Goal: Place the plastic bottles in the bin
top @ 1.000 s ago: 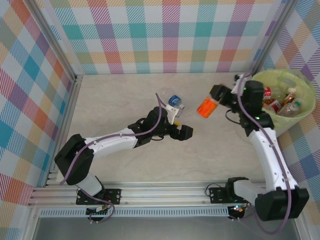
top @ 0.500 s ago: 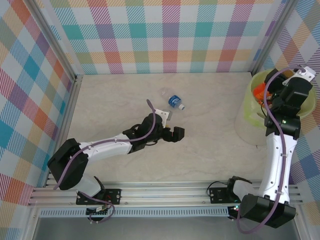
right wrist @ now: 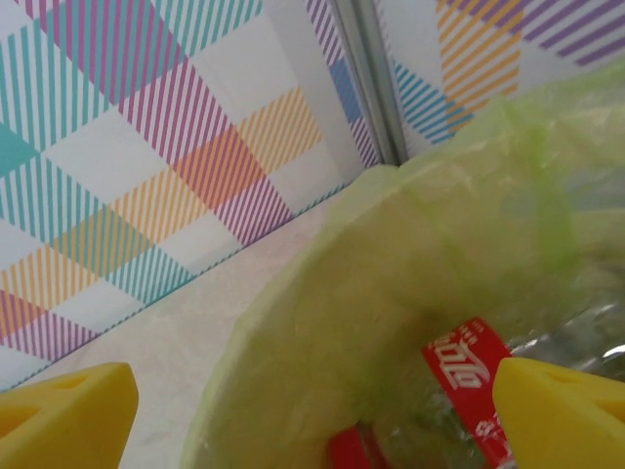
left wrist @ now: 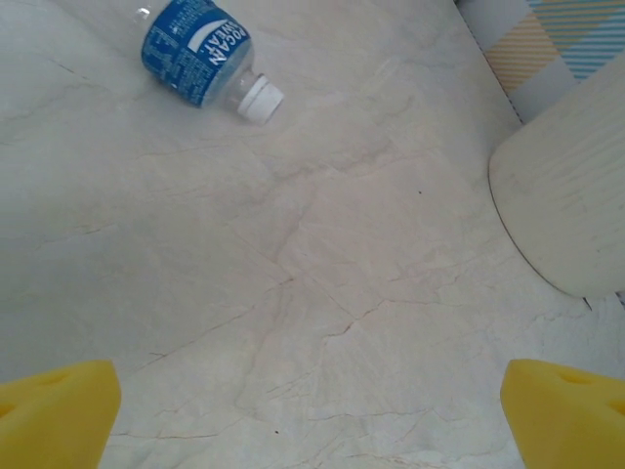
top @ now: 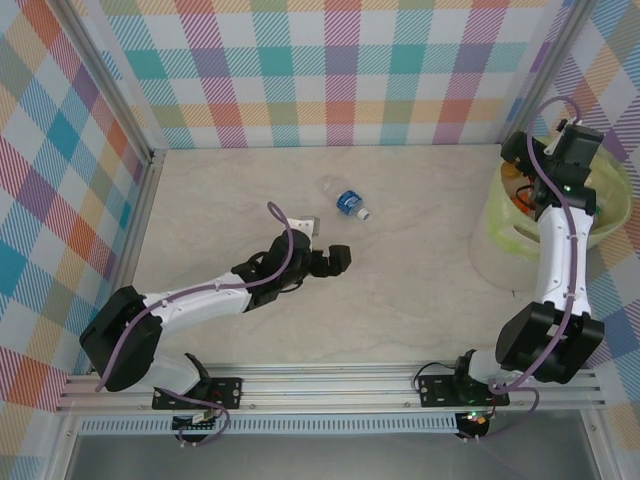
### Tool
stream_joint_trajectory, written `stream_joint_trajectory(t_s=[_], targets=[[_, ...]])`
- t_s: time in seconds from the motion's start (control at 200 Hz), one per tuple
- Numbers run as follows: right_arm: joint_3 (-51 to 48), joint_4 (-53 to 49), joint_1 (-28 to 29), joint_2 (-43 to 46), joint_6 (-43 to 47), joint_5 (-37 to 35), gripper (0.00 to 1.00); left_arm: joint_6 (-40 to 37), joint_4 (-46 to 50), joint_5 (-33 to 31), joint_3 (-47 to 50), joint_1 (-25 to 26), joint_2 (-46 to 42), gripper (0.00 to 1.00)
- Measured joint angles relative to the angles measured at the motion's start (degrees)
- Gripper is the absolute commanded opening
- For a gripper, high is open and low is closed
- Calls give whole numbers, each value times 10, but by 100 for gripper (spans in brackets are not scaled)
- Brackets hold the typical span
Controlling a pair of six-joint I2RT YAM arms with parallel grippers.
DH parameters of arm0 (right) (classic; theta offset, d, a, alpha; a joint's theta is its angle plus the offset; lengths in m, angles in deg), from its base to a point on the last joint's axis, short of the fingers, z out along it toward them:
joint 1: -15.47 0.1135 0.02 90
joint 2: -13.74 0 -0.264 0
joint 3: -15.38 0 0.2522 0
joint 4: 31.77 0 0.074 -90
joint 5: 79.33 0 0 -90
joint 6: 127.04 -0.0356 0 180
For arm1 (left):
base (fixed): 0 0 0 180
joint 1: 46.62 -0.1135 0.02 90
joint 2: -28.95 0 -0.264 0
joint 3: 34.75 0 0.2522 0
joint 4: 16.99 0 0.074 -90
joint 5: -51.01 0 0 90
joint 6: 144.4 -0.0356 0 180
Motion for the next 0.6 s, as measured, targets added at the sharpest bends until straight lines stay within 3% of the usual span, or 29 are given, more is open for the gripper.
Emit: stream_joint_trajectory(t_s=[0.165, 0.35, 0.6], targets=[[23, -21, 29, 48, -8, 28, 96, 35, 33, -65, 16, -10, -38, 100], [70, -8, 203, 56, 29, 69, 97, 92, 76, -121, 48, -50, -69, 100], [112, -5, 326, -130, 96, 104, 100, 147, 123, -167, 91, -74, -123, 100]])
